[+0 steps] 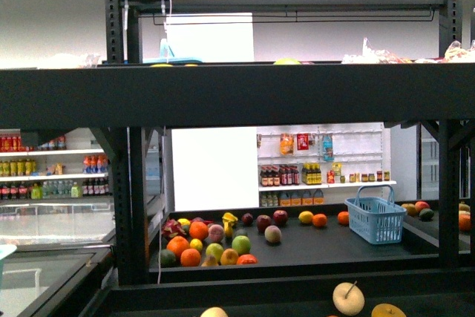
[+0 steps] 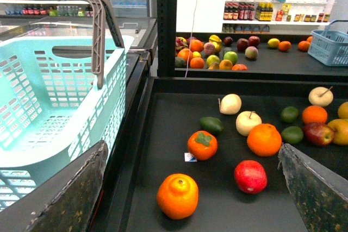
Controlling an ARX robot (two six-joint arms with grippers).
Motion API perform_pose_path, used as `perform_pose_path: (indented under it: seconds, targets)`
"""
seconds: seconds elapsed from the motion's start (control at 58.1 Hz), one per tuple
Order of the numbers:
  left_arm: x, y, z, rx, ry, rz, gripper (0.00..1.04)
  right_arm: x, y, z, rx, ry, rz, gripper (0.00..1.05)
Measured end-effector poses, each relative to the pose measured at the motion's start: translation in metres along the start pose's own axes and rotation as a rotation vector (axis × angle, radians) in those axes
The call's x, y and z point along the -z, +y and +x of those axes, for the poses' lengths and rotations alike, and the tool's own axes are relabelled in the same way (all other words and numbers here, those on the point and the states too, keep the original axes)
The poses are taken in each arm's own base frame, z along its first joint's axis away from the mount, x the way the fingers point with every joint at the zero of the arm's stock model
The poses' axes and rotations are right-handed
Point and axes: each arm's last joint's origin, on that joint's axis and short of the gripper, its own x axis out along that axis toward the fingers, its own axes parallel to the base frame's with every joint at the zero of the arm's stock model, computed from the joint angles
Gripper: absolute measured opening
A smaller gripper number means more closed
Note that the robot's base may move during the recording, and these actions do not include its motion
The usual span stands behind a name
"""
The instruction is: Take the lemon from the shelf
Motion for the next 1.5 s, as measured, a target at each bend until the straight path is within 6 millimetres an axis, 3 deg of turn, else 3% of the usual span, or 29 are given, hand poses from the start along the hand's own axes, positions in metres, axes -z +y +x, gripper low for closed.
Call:
perform_pose_path:
  seconds: [0.465,0.603,0.672,0.878,1.033,1.257,1.498]
  targets:
    - [0.000,0.000,0.000,-0.001,0.000,0.000,0.97,0.000,0.000,0.000,0.000,0.000,0.000,0.97]
    - [0.007,0.000,0.005,0.051,0.189,-0.243,0.97,0.000,0.000,0.000,0.000,0.000,0.000,0.97]
    - [-0.006,0.004,0.012,0.076,0.213,-0.383,0.97,0.000,0.000,0.000,0.000,0.000,0.000,0.97]
    - [-0.070,0.047,0.048,0.113,0.227,-0.757,0.97,0.000,0.000,0.000,0.000,0.000,0.000,0.97]
    - [-0.093,0.092,0.076,0.040,0.218,-0.943,0.97,0.000,0.000,0.000,0.000,0.000,0.000,0.97]
    - [-0.095,0.146,0.113,-0.020,0.190,-1.121,0.97,0.000,0.000,0.000,0.000,0.000,0.000,0.97]
    - [-0.089,0.179,0.144,-0.017,0.131,-1.204,0.97,0.000,0.000,0.000,0.000,0.000,0.000,0.97]
